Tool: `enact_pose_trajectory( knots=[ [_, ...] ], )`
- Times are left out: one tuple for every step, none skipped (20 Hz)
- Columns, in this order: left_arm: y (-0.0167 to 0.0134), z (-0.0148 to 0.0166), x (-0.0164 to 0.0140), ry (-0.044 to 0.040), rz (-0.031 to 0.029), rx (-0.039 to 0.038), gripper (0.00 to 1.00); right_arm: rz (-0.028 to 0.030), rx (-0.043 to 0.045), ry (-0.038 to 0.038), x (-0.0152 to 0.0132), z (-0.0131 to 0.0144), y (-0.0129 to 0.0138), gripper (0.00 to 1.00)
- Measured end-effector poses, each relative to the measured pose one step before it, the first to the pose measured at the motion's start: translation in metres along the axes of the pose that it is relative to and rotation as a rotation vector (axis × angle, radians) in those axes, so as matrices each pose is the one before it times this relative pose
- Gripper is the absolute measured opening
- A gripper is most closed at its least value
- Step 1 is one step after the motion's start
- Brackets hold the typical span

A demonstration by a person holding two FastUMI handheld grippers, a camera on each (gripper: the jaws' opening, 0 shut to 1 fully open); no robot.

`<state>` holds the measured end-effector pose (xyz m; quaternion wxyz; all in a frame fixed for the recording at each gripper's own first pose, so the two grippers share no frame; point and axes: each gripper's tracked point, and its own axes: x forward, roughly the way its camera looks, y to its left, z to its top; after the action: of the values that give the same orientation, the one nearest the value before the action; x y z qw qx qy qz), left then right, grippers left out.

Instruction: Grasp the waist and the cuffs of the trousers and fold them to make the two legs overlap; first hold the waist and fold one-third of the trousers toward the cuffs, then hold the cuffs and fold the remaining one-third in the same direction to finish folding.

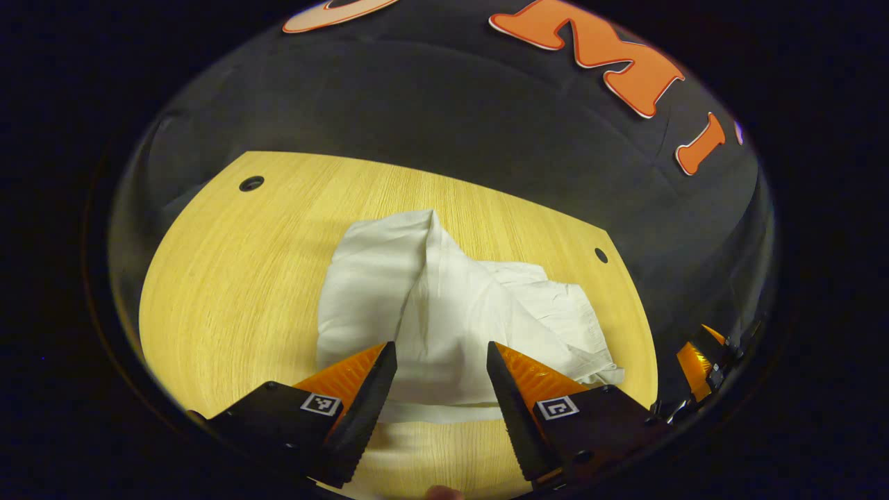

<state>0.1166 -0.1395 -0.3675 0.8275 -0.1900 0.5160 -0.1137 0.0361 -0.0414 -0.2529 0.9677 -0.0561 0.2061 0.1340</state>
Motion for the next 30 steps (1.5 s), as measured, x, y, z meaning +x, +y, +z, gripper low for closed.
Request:
enact_pose_trajectory(
  knots=[
    [-0.00067,-0.00349,0.00676,0.00798,-0.00352,-0.00258,0.87,-0.00370,0.00080,0.00286,0.00117,-0.00047,-0.00122,0.98],
    [0.00021,-0.00293,0.00603,0.00753,0.00171,-0.00731,0.93,-0.00181,0.00110,0.00197,-0.00024,-0.00028,-0.00063,0.98],
    [0.00124,-0.00104,0.00599,0.00460,0.00692,-0.01120,0.87,-0.00344,0.00140,-0.00071,0.00110,0.00002,-0.00113,0.98],
    [0.00032,-0.00079,0.00627,0.00582,0.00522,-0.00780,0.89,0.00034,0.00134,-0.00308,-0.00038,0.00032,-0.00031,0.98],
    [0.00190,0.00015,0.00524,-0.00199,0.01102,-0.00662,0.92,-0.00220,0.00078,-0.00209,0.00073,0.00030,-0.00139,0.98],
    [0.00090,-0.00058,0.00343,0.00455,0.00869,-0.00810,0.88,-0.00149,-0.00014,-0.00117,0.00018,-0.00071,-0.00121,0.98],
    [0.00069,-0.00061,0.00392,0.00429,0.00436,0.00305,0.77,-0.00463,0.00046,0.00035,0.00058,-0.00102,-0.00132,0.98],
    [0.00444,-0.00106,0.00114,0.01328,0.02245,0.00616,0.58,-0.00551,0.00252,0.00177,0.00048,-0.00089,-0.00161,0.98],
    [0.00702,0.00025,0.00236,0.00545,0.03742,0.01807,0.38,-0.00155,0.00547,0.00131,-0.00083,-0.00109,-0.00028,0.98],
    [0.00061,0.00303,0.00165,-0.01006,0.01683,0.00393,0.19,-0.00218,0.00385,-0.00138,0.00030,0.00022,-0.00040,0.98],
    [-0.00224,0.00161,0.00130,-0.01081,0.00362,-0.00670,0.19,-0.00007,0.00214,-0.00037,0.00001,-0.00037,-0.00049,0.98],
    [-0.00375,0.00216,-0.00394,-0.01135,-0.01155,-0.00469,0.07,-0.00392,-0.00056,-0.00028,0.00029,-0.00013,-0.00131,0.98],
    [0.00131,0.00235,-0.00145,-0.00916,0.00402,0.00396,0.06,-0.00106,0.00214,-0.00102,0.00000,0.00032,-0.00073,0.98],
    [-0.00191,0.00126,-0.00265,-0.00939,-0.00515,0.00432,0.04,-0.00158,0.00322,-0.00068,0.00021,-0.00051,-0.00036,0.98],
    [-0.00555,0.00409,-0.00384,-0.01899,-0.02184,0.01214,0.04,-0.00197,0.00356,-0.00295,-0.00082,0.00064,-0.00132,0.98],
    [-0.00836,0.00703,-0.00547,-0.01826,-0.02283,0.01145,0.04,-0.00155,0.00383,-0.00113,0.00022,0.00054,-0.00007,0.98],
    [-0.00678,0.00701,-0.00480,-0.01457,-0.01555,0.01452,0.04,-0.00272,0.00380,0.00046,0.00037,-0.00057,-0.00137,0.98],
    [-0.00804,0.00899,-0.00422,-0.01764,-0.01678,0.00932,0.04,0.00215,0.00415,0.00177,0.00030,-0.00035,0.00017,0.98],
    [-0.00830,0.01022,-0.00347,-0.02104,-0.01451,0.00902,0.04,-0.00357,0.00306,0.00021,-0.00058,0.00011,-0.00068,0.98],
    [-0.00875,0.01109,-0.00316,-0.01888,-0.01560,0.01204,0.04,-0.00043,0.00297,-0.00185,0.00048,0.00061,-0.00052,0.98],
    [-0.00741,0.01090,-0.00121,-0.01611,-0.01632,-0.00202,0.04,-0.00126,0.00425,-0.00122,-0.00068,0.00066,-0.00036,0.98],
    [-0.00665,0.00751,0.00085,-0.00337,-0.01348,-0.00126,0.04,-0.00112,0.00322,-0.00164,0.00068,-0.00002,-0.00078,0.98],
    [-0.00803,0.00753,0.00020,-0.00499,-0.01416,0.00883,0.05,-0.00106,0.00317,-0.00236,0.00000,0.00044,-0.00044,0.98],
    [-0.00865,0.00984,0.00077,-0.00560,-0.00858,0.00756,0.04,-0.00320,0.00246,-0.00052,-0.00030,-0.00014,-0.00128,0.98],
    [-0.01136,0.00813,0.00355,0.00293,-0.01728,0.00489,0.04,-0.00022,0.00306,-0.00042,-0.00125,0.00087,-0.00078,0.98],
    [-0.01088,0.00848,0.00553,-0.00788,-0.00806,0.01064,0.04,-0.00597,0.00340,0.00093,-0.00010,0.00022,-0.00180,0.98],
    [-0.01212,0.00961,0.00662,-0.00947,-0.01567,0.01256,0.04,-0.00237,0.00584,0.00002,-0.00115,0.00029,-0.00053,0.98],
    [-0.01071,0.00710,0.00806,-0.00432,-0.00735,0.01596,0.04,-0.00361,0.00555,-0.00125,-0.00086,0.00030,-0.00162,0.98],
    [-0.00890,0.00508,0.00775,-0.00504,0.00107,0.01735,0.04,-0.00368,0.00382,-0.00092,-0.00154,0.00035,-0.00155,0.98],
    [-0.00940,0.00404,0.00715,0.00213,-0.01351,0.01463,0.04,-0.00340,0.00176,0.00036,0.00004,-0.00035,-0.00194,0.98]
  ],
)
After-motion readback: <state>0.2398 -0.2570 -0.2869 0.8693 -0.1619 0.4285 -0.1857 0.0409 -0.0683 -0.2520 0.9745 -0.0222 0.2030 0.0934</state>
